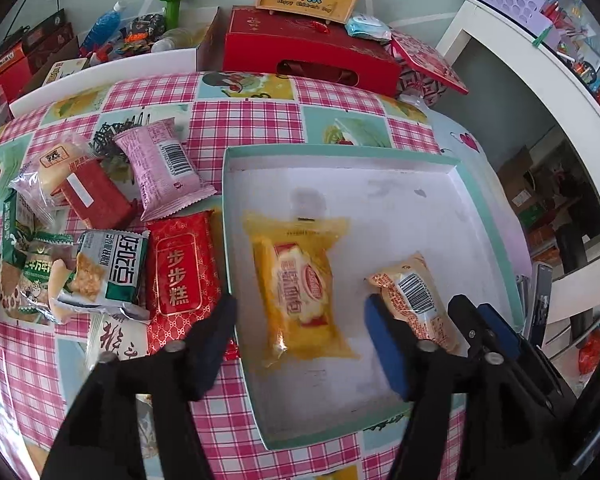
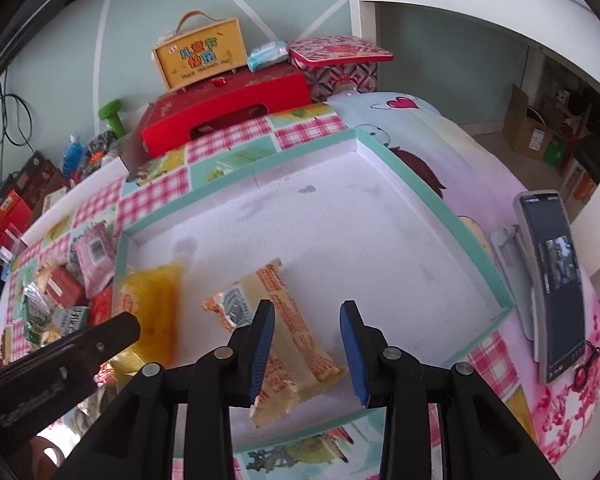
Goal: Organize snacks
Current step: 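Carry both packs over the white tray and open both grippers to drop them, then move the left gripper to the red wrapper while the right gripper reaches the green-labelled pack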
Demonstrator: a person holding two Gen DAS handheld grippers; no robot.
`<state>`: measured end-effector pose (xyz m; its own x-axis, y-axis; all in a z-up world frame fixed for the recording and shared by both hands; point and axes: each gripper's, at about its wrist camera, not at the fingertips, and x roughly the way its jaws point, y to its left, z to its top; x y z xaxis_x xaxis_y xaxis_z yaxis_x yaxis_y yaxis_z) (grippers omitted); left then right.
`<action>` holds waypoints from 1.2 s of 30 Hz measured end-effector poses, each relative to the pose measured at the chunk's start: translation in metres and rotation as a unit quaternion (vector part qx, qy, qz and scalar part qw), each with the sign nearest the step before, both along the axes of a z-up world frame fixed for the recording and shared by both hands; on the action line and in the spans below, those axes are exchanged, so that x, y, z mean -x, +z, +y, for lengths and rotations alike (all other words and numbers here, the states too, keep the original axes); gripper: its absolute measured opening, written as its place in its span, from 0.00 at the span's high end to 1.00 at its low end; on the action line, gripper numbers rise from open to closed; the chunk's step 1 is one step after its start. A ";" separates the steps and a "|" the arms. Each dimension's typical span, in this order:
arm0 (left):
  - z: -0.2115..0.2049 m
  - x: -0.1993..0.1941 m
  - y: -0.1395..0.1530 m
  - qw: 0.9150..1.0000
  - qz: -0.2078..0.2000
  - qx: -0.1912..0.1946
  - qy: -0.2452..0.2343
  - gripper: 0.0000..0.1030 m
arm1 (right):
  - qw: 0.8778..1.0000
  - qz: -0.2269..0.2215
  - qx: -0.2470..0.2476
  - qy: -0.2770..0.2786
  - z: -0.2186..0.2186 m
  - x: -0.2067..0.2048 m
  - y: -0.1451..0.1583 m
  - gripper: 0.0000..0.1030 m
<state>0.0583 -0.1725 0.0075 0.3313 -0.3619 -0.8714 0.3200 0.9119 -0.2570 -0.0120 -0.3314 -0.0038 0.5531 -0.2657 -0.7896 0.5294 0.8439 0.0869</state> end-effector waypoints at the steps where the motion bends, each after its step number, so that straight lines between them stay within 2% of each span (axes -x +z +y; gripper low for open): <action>1: 0.002 0.000 0.001 1.000 0.000 0.002 0.002 0.32 | 1.000 0.000 0.001 -0.001 0.000 0.000 0.001 0.63; 3: 0.007 0.001 0.004 1.000 -0.004 0.002 0.010 0.31 | 1.000 0.001 0.002 -0.001 0.000 0.001 0.002 0.56; 5: 0.013 0.003 0.006 1.000 -0.007 -0.004 0.018 0.26 | 1.000 0.004 0.007 0.001 0.003 0.001 0.002 0.42; 7: 0.021 0.004 0.007 0.999 -0.008 -0.017 0.028 0.23 | 1.000 0.010 0.013 0.008 0.008 0.001 0.002 0.41; 9: 0.031 0.005 0.007 0.998 -0.010 -0.039 0.043 0.23 | 1.000 0.013 0.021 0.015 0.014 0.000 0.002 0.35; 11: 0.043 0.006 0.006 0.997 -0.013 -0.053 0.058 0.23 | 0.999 0.009 0.022 0.028 0.023 -0.002 0.003 0.24; 12: 0.050 0.005 0.005 0.996 -0.011 -0.055 0.064 0.22 | 0.999 0.004 0.016 0.040 0.028 -0.004 0.003 0.22; 15: 0.073 0.004 0.000 0.995 -0.004 -0.054 0.083 0.15 | 0.998 -0.001 0.008 0.064 0.042 -0.008 0.001 0.09; 16: 0.080 0.003 -0.001 0.994 -0.003 -0.055 0.089 0.14 | 0.998 0.000 0.013 0.067 0.047 -0.009 0.001 0.01; 20: 0.100 0.001 -0.004 0.993 -0.002 -0.052 0.103 0.10 | 0.997 0.002 0.029 0.078 0.066 -0.010 0.001 0.00; 29: 0.142 0.001 0.001 0.989 -0.017 -0.077 0.125 0.10 | 0.993 -0.021 0.004 0.116 0.105 -0.016 0.007 0.00; 36: 0.180 -0.008 -0.001 0.984 0.000 -0.052 0.169 0.10 | 0.985 -0.006 0.020 0.174 0.150 -0.029 -0.001 0.00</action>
<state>0.0662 0.0073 0.0060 0.4183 -0.1408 -0.8973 -0.0054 0.9875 -0.1575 0.0172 -0.1816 -0.0052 0.6250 -0.0895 -0.7755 0.2072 0.9768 0.0542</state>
